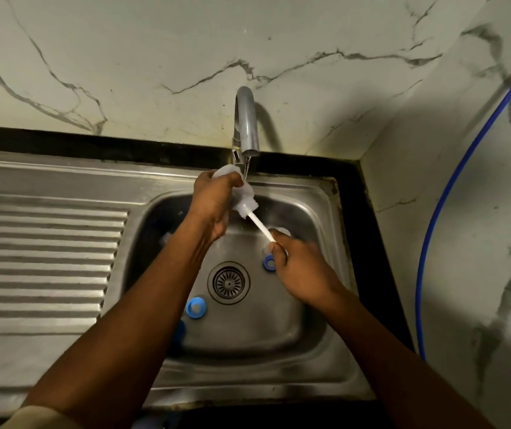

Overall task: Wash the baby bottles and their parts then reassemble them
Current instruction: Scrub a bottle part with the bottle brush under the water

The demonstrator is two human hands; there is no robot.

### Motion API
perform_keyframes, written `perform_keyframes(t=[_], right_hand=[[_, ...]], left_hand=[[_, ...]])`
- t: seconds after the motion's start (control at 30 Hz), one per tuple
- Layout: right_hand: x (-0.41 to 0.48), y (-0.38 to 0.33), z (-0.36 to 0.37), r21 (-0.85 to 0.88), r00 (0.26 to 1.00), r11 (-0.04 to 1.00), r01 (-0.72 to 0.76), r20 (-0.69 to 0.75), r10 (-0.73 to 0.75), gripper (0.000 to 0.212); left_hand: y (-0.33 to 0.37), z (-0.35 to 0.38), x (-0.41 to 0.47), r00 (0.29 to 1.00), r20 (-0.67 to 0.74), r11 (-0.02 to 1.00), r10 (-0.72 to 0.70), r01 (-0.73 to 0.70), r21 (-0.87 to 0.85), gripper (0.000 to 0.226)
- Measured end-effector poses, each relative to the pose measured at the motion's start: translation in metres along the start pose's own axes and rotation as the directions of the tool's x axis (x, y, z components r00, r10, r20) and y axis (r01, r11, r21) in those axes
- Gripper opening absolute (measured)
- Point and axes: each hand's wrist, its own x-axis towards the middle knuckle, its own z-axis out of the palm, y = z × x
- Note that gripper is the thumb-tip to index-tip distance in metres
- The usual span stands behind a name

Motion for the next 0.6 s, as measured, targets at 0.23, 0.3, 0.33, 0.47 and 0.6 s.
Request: perform_keyframes(t=[0.23, 0.3, 0.33, 0.47, 0.6], right_hand=[[-0.022, -0.029, -0.029, 0.759, 0.814, 0.429, -0.49, 0.575, -0.087, 0.029], [-0.024, -0.033, -0.023, 0.753, 0.794, 0.415, -0.511, 0.598, -0.108, 0.029], [-0.023, -0.03, -0.016, 0.738, 0.83, 0.491, -0.462, 0.556, -0.054, 0.029], [-0.013, -0.003, 0.004, 0.155, 0.996, 0.988, 0.008, 0.084, -0.022, 0.031], [-0.011, -0.006, 0.009, 0.001, 0.998, 0.999, 0.046, 0.038, -0.046, 0.034]], left_hand=[[0.011, -0.02, 0.003, 0.965, 0.26, 0.92, -0.032, 0.13, -0.369, 0.021], [0.008, -0.017, 0.002, 0.945, 0.323, 0.843, -0.039, 0.205, -0.498, 0.021], [0.008, -0.014, 0.001, 0.949, 0.312, 0.852, -0.037, 0.193, -0.487, 0.029], [0.0, -0.012, 0.003, 1.0, 0.021, 0.997, 0.01, -0.009, -0.076, 0.059], [-0.008, -0.011, 0.0, 0.998, 0.033, 0.999, 0.05, -0.049, -0.017, 0.05]])
